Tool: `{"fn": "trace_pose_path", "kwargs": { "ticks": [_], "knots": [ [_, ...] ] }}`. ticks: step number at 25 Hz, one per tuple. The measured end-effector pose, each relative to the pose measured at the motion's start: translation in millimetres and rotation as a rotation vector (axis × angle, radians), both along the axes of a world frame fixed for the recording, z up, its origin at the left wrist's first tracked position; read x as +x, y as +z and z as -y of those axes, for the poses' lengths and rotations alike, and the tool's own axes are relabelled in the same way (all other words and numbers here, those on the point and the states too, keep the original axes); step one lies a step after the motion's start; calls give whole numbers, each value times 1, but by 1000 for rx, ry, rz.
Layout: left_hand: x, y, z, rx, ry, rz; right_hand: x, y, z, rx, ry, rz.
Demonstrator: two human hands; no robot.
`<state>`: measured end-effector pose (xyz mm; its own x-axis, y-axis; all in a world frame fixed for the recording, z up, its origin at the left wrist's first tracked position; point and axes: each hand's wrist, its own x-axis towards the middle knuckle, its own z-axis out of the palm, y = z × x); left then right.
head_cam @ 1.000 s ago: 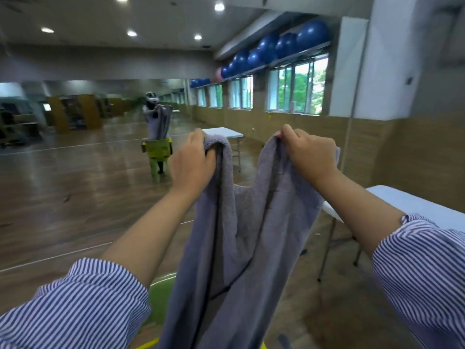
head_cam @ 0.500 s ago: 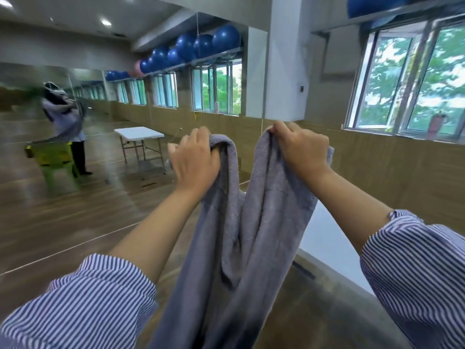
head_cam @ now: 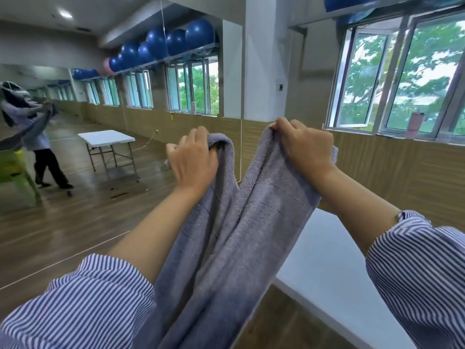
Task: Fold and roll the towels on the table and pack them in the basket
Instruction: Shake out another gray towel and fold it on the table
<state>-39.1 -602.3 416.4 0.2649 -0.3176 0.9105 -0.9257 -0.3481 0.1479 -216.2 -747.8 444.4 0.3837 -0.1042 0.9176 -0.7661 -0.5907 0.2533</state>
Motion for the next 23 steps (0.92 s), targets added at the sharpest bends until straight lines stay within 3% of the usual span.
{"fn": "trace_pose_path", "kwargs": {
  "ticks": [7, 12, 23],
  "knots": [
    [93, 24, 149, -41, -22, -87, 71, 35, 148, -23, -12, 92],
    [150, -3, 228, 47, 23, -64, 142, 1, 242, -84, 67, -33],
    [318, -46, 290, 29, 364, -202, 361, -50, 343, 81, 345, -161]
  ]
}}
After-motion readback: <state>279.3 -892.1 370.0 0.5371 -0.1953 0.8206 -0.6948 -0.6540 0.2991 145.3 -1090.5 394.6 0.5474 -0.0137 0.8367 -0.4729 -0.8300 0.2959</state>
